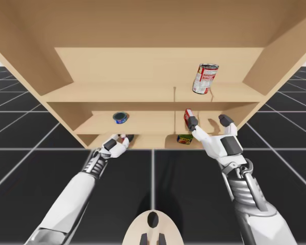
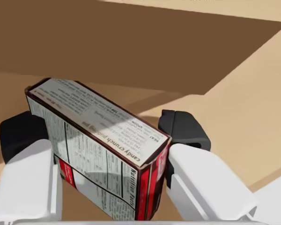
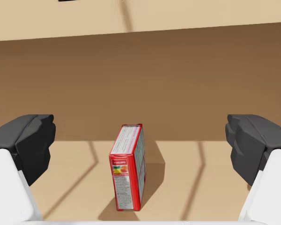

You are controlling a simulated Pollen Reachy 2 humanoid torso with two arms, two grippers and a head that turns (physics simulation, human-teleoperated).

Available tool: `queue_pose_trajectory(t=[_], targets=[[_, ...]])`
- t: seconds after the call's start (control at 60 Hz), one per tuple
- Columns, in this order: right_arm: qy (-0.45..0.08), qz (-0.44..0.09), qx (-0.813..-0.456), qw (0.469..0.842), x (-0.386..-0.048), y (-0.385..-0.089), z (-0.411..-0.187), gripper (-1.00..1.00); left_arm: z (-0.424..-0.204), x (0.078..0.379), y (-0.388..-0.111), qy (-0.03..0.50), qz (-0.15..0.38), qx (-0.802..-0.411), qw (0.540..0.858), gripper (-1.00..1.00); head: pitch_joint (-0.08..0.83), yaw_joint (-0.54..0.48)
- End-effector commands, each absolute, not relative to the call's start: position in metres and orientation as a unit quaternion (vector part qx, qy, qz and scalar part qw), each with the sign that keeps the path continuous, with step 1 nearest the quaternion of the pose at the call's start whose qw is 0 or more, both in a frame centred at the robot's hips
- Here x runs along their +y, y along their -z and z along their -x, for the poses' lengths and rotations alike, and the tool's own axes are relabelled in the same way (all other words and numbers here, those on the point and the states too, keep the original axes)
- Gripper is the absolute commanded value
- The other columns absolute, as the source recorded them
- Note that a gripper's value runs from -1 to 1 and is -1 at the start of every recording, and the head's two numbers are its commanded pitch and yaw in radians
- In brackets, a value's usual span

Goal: Look through the shelves, find the pudding box, and take it.

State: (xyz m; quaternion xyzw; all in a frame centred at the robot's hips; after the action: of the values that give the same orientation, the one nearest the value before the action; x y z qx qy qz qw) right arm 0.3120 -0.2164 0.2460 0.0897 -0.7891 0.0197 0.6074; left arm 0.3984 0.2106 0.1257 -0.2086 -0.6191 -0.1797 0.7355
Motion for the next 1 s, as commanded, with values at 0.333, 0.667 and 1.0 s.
queue_pose_trajectory(t=[0.333,0.667,1.0], targets=[[-0.015,-0.093,-0.789,0.607,-0.213,-0.245,-0.312,-1.00,-0.387,0.224,-0.140,0.153,0.197,-0.655,0.713,1.00,0.635,0.26],[-0.016,-0.089,-0.790,0.606,-0.211,-0.245,-0.312,-1.00,-0.364,0.229,-0.157,0.155,0.194,-0.683,0.687,1.00,0.632,0.26],[-0.017,-0.089,-0.791,0.605,-0.211,-0.245,-0.312,-1.00,-0.306,0.235,-0.151,0.185,0.192,-0.665,0.698,1.00,0.628,0.26]])
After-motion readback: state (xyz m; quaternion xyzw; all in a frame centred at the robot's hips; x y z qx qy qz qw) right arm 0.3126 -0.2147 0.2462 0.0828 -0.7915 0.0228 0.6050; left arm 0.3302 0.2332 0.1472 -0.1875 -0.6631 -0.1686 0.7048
